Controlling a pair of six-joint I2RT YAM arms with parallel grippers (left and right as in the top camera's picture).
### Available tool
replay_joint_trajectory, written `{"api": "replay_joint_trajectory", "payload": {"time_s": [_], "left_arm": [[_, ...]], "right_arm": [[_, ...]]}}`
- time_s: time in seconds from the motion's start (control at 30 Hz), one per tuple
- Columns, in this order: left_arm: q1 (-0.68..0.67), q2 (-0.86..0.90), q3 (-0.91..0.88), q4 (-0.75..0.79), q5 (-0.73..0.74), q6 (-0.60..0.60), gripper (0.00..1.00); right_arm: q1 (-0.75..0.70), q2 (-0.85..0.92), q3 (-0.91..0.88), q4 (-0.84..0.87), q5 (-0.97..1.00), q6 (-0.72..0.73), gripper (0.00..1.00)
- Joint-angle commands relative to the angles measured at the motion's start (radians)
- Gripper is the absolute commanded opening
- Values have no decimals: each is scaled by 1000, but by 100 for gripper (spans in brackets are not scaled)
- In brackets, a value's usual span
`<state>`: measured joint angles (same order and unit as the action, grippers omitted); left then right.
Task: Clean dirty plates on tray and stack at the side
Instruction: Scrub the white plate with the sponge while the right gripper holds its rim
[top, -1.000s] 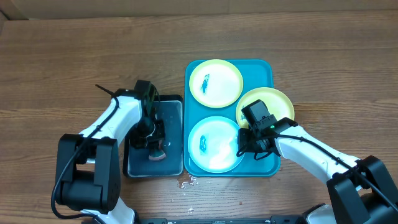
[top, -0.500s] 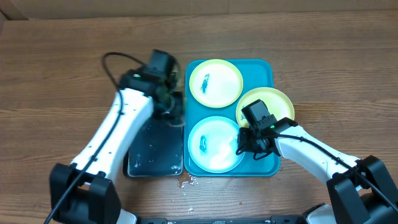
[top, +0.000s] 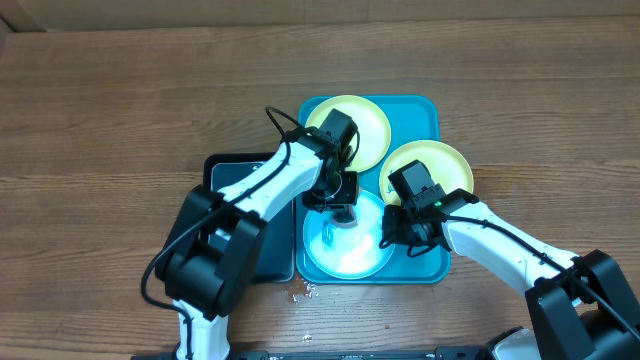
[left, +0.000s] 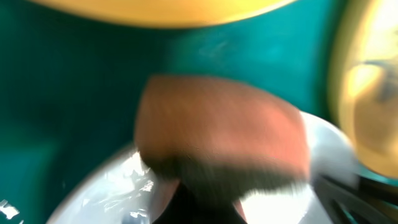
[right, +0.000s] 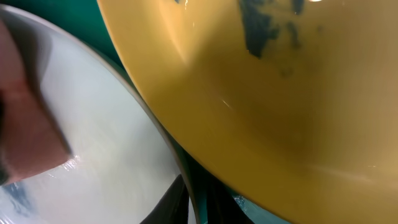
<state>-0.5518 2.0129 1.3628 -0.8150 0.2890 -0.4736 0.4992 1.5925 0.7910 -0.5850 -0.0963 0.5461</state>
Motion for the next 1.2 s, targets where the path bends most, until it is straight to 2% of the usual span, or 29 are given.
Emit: {"api": "replay_joint_trajectory", "payload": {"time_s": [0.0,0.13,0.23,0.33,0.47,0.53,0.67,0.77,0.93,1.07,1.17], "left_arm": [[3,20,6,-47,-76,-28,4],[3,20,9,-165,-321,-28,4],[3,20,9,-220,-388,-27,4],[1,20,9,-226,-312,-28,4],[0,20,0,-158,-59,-27,4],[-2,21,-5,-115,42,-28,4],[-24,21,-5,-42,146,-28,4],[-45,21,-5,-30,176,-29,4],[-42,20,-5,-61,148,-24,4],[-6,20,19,-105,138,18,4],[14,20,69,-180,78,57,4]], "right_arm": [[1,0,-5,-3,17,4,13],[1,0,-6,-7,17,4,13],[1,0,-5,-7,17,4,13],[1,0,-5,-7,17,4,13],[1,0,-5,-7,18,4,11],[1,0,-6,-5,18,5,4],[1,0,-5,10,17,5,4],[1,0,-5,8,18,5,4],[1,0,-5,11,62,71,4],[1,0,-5,14,61,-17,4],[-8,0,-5,-109,176,264,4]]}}
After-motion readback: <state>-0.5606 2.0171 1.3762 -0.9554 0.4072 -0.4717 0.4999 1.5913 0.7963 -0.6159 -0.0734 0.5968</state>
